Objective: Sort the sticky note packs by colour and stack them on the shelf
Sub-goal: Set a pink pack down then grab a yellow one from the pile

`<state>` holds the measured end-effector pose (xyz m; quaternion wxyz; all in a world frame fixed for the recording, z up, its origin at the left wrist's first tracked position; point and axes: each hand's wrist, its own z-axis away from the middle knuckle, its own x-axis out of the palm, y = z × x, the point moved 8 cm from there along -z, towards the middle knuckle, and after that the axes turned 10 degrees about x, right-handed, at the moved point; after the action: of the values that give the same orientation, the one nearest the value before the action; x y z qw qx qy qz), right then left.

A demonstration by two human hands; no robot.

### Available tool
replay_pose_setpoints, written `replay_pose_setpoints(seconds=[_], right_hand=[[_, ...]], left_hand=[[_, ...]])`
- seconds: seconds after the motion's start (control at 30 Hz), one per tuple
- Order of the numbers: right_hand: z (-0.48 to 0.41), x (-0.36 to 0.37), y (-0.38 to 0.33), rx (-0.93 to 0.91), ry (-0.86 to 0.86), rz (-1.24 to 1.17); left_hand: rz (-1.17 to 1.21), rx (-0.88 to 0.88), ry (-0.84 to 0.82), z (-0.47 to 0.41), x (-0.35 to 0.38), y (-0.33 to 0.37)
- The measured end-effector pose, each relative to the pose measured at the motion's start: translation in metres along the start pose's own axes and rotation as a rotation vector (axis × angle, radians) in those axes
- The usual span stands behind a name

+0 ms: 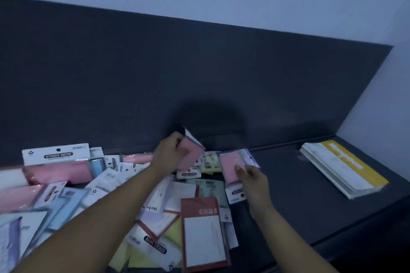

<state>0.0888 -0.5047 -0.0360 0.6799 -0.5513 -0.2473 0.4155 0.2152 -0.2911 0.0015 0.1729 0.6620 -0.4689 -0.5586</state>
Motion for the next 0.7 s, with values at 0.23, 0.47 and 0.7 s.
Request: replay_pose_setpoints(seconds=[0.23,0.47,0.7], right_hand=[[0.007,0.059,-0.02,-0.04,-0.448,-0.029],[0.054,0.127,-0.018,-0.132,-0.644,-0.032],[0.144,0.213,-0.018,-0.256,-0.827,0.053]], left_hand=[[0.31,-0.09,0.36,0.034,-0.036,0.015],[0.319,-0.298,0.59,0.112,-0.107,-0.021],[0.322,-0.47,0.756,0.222,-0.19,-0.054]])
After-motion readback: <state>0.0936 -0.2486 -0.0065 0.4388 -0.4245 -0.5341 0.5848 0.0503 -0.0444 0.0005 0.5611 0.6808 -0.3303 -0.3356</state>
